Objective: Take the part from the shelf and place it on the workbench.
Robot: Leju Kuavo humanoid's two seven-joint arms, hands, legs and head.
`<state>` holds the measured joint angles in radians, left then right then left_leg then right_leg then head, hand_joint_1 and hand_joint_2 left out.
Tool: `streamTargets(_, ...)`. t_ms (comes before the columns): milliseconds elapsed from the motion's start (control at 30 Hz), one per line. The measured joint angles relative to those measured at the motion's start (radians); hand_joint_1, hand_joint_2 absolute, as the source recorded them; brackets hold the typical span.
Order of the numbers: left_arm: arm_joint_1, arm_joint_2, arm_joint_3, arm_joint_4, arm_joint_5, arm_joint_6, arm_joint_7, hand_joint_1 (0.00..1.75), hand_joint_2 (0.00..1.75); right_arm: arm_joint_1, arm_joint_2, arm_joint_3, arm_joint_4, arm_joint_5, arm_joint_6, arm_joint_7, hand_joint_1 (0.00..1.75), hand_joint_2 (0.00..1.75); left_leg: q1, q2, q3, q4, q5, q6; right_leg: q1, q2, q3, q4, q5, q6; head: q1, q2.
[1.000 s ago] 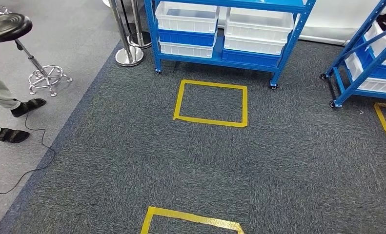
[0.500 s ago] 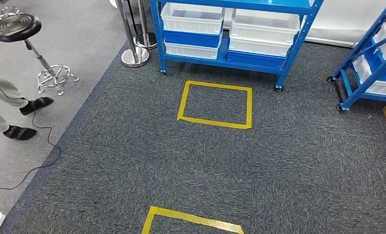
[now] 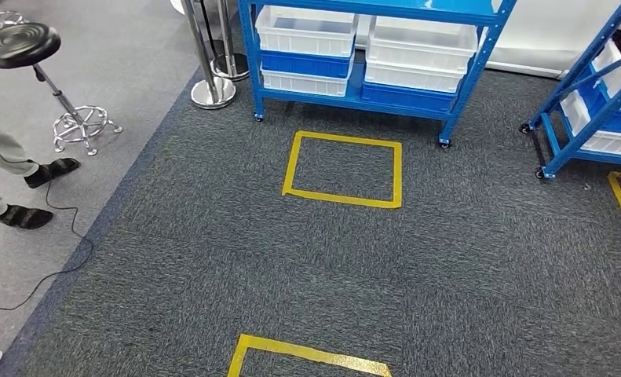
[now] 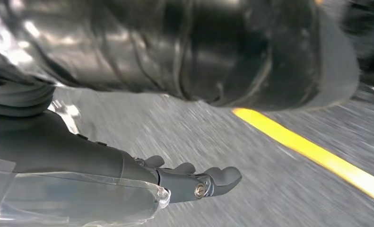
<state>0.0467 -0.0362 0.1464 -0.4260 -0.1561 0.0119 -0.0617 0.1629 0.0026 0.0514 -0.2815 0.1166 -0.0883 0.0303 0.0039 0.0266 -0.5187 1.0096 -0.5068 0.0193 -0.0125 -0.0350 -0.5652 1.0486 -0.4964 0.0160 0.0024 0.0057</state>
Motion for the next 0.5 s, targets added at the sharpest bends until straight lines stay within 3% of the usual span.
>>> streamTargets(100, -0.001, 0.009, -0.038, -0.027, 0.052, -0.002, 0.019, 0.00, 0.00, 0.024, 0.000, -0.010, 0.004, -0.037, 0.029, -0.008, 0.00, 0.00, -0.001, 0.015, 0.007, 0.000, -0.010, -0.017, 0.002, 0.019, 0.002, -0.009, -0.001, -0.019, 0.000, 0.000)
streamTargets(167, 0.020, 0.011, -0.059, -0.024, 0.083, -0.003, 0.032, 0.00, 0.00, 0.019, 0.000, -0.013, -0.016, -0.060, 0.047, -0.014, 0.00, 0.00, 0.002, 0.005, -0.002, 0.036, -0.040, -0.028, -0.001, 0.031, 0.003, -0.015, 0.003, -0.032, 0.000, 0.000)
streamTargets(267, 0.076, 0.013, -0.079, 0.012, 0.113, -0.005, 0.046, 0.00, 0.00, -0.017, 0.000, -0.020, -0.074, -0.082, 0.062, -0.021, 0.00, 0.00, 0.006, -0.015, -0.085, 0.211, -0.136, -0.035, 0.001, 0.052, 0.000, -0.017, 0.005, -0.042, -0.001, 0.000)
streamTargets(300, 0.096, 0.014, -0.084, 0.028, 0.118, -0.005, 0.049, 0.00, 0.00, -0.032, 0.000, -0.022, -0.093, -0.085, 0.066, -0.022, 0.00, 0.00, 0.006, -0.017, -0.111, 0.259, -0.149, -0.034, 0.003, 0.056, 0.001, -0.017, 0.004, -0.043, -0.001, 0.000)
streamTargets(333, 0.116, 0.015, -0.089, 0.046, 0.122, -0.005, 0.051, 0.00, 0.00, -0.048, 0.000, -0.023, -0.115, -0.089, 0.069, -0.023, 0.00, 0.00, 0.006, -0.018, -0.122, 0.275, -0.143, -0.033, 0.005, 0.059, 0.002, -0.017, 0.004, -0.043, -0.001, 0.000)
streamTargets(367, 0.135, 0.016, -0.093, 0.065, 0.125, -0.005, 0.052, 0.00, 0.00, -0.064, 0.000, -0.024, -0.136, -0.091, 0.071, -0.023, 0.00, 0.00, 0.005, -0.018, -0.115, 0.252, -0.117, -0.030, 0.007, 0.060, 0.005, -0.017, 0.003, -0.043, -0.001, 0.000)
streamTargets(433, 0.172, 0.019, -0.099, 0.103, 0.131, -0.006, 0.053, 0.00, 0.00, -0.095, 0.000, -0.026, -0.182, -0.096, 0.073, -0.024, 0.00, 0.00, 0.002, -0.019, -0.061, 0.123, -0.041, -0.017, 0.009, 0.062, 0.008, -0.016, 0.001, -0.042, 0.000, 0.000)
streamTargets(500, 0.189, 0.023, -0.103, 0.126, 0.136, -0.007, 0.054, 0.00, 0.00, -0.109, 0.000, -0.029, -0.210, -0.099, 0.074, -0.024, 0.00, 0.00, -0.002, -0.017, -0.019, 0.031, 0.000, -0.008, 0.011, 0.065, 0.007, -0.016, -0.001, -0.037, 0.000, 0.000)
